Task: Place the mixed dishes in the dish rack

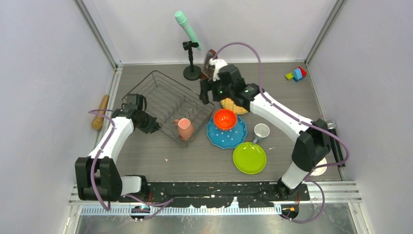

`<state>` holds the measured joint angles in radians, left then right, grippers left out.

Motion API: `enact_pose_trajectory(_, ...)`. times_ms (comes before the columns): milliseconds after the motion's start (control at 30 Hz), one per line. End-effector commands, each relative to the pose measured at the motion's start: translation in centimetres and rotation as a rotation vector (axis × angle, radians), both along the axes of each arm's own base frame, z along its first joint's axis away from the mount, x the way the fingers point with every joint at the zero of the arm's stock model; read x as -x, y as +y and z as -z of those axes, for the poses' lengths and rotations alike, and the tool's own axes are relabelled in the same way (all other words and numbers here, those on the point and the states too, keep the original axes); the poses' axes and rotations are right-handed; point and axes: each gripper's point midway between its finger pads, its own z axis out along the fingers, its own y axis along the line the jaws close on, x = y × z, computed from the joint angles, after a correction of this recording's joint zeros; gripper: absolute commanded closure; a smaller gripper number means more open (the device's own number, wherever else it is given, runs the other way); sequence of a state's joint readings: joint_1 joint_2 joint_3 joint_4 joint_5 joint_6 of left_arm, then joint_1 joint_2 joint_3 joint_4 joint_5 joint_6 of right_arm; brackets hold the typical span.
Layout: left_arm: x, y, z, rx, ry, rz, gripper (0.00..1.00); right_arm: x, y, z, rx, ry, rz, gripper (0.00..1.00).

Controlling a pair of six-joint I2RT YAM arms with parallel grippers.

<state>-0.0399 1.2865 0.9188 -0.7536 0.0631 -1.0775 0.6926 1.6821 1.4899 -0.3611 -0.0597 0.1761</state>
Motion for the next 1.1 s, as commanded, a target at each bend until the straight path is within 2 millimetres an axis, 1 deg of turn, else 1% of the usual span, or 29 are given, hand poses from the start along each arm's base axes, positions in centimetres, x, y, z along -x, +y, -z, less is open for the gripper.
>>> enact_pose_trajectory(0,-0.3,-1.2,-1.1,0.065,-0.068,-0.024,1.00,-3.1,-6.5,-0.3,-0.057,0.034,0.342,0.06)
enact_pose_trajectory(33,-0.3,-1.3,-1.2,0.070,-0.073,-0.025,1.00,-4.0,-8.6,-0.4,-0.075,0.045,0.429,0.07)
enact_pose_trajectory(67,-0.5,-1.4,-1.4,0.072,-0.082,-0.022,1.00,-4.1,-9.8,0.5,-0.070,0.066,0.469,0.08)
enact_pose_trajectory(100,-0.7,-1.6,-1.6,0.074,-0.092,-0.016,1.00,-4.7,-11.6,0.5,-0.091,0.076,0.540,0.09)
enact_pose_trajectory(133,-0.9,-1.8,-1.8,0.075,-0.100,-0.011,1.00,-5.1,-13.2,1.2,-0.107,0.099,0.605,0.10)
enact_pose_trajectory(167,-1.0,-2.1,-2.0,0.076,-0.110,0.000,1.00,-5.3,-14.4,1.2,-0.112,0.097,0.649,0.12)
enact_pose_trajectory(200,-1.1,-2.5,-2.2,0.070,-0.118,0.010,1.00,-5.5,-15.8,1.7,-0.123,0.114,0.702,0.13)
enact_pose_trajectory(233,-1.2,-2.7,-2.3,0.068,-0.120,0.016,0.98,-5.7,-16.6,2.0,-0.128,0.120,0.731,0.14)
enact_pose_trajectory(267,-1.2,-2.9,-2.3,0.066,-0.121,0.022,0.95,-5.9,-18.0,2.6,-0.142,0.139,0.780,0.14)
enact_pose_trajectory(300,-1.2,-3.1,-2.4,0.066,-0.124,0.023,0.90,-6.0,-18.7,2.9,-0.150,0.150,0.805,0.16)
enact_pose_trajectory(333,-1.3,-3.2,-2.4,0.069,-0.128,0.025,0.86,-6.0,-19.8,3.7,-0.173,0.181,0.841,0.17)
enact_pose_trajectory(367,-1.3,-3.3,-2.5,0.070,-0.134,0.028,0.81,-6.1,-20.2,3.9,-0.188,0.193,0.850,0.18)
enact_pose_trajectory(433,-1.2,-3.2,-2.6,0.059,-0.141,0.034,0.64,-5.9,-21.4,5.4,-0.214,0.245,0.882,0.18)
enact_pose_trajectory(467,-1.1,-2.8,-2.7,0.036,-0.145,0.038,0.54,-5.8,-21.3,5.7,-0.218,0.257,0.873,0.18)
enact_pose_trajectory(500,-1.1,-2.4,-2.9,0.006,-0.148,0.043,0.47,-5.6,-21.5,6.2,-0.205,0.264,0.871,0.18)
enact_pose_trajectory(533,-1.0,-1.9,-3.2,-0.025,-0.154,0.056,0.45,-5.5,-21.6,6.5,-0.195,0.271,0.864,0.19)
enact_pose_trajectory(600,-1.2,-0.9,-4.1,-0.100,-0.172,0.104,0.43,-5.0,-21.3,7.3,-0.156,0.290,0.820,0.20)
enact_pose_trajectory(667,-1.2,-0.5,-4.9,-0.145,-0.181,0.193,0.42,-4.2,-20.8,8.0,-0.115,0.319,0.747,0.23)
enact_pose_trajectory(700,-1.2,-0.3,-5.2,-0.170,-0.180,0.244,0.41,-3.5,-19.8,8.3,-0.106,0.341,0.659,0.24)
enact_pose_trajectory(733,-1.2,-0.1,-5.6,-0.198,-0.177,0.295,0.40,-2.9,-19.6,8.7,-0.091,0.357,0.621,0.28)
enact_pose_trajectory(767,-1.1,-0.3,-6.0,-0.205,-0.178,0.363,0.39,-2.0,-19.1,9.2,-0.054,0.362,0.542,0.30)
enact_pose_trajectory(800,-1.1,-0.7,-6.5,-0.207,-0.189,0.422,0.38,-1.1,-19.1,9.9,-0.012,0.383,0.510,0.33)
enact_pose_trajectory(833,-0.8,-0.8,-6.7,-0.212,-0.188,0.473,0.37,-0.4,-18.9,10.6,0.050,0.379,0.459,0.34)
enact_pose_trajectory(867,-0.7,-1.3,-7.1,-0.200,-0.202,0.523,0.35,0.4,-18.9,11.4,0.103,0.399,0.436,0.34)
enact_pose_trajectory(933,-0.5,-2.2,-7.9,-0.181,-0.249,0.615,0.34,1.3,-19.3,13.1,0.156,0.442,0.435,0.36)
enact_pose_trajectory(1000,-0.3,-3.3,-8.9,-0.138,-0.310,0.670,0.33,1.9,-19.0,13.7,0.139,0.453,0.421,0.36)
enact_pose_trajectory(1067,-0.2,-4.6,-10.0,-0.087,-0.378,0.713,0.32,2.3,-18.5,13.7,0.088,0.442,0.418,0.36)
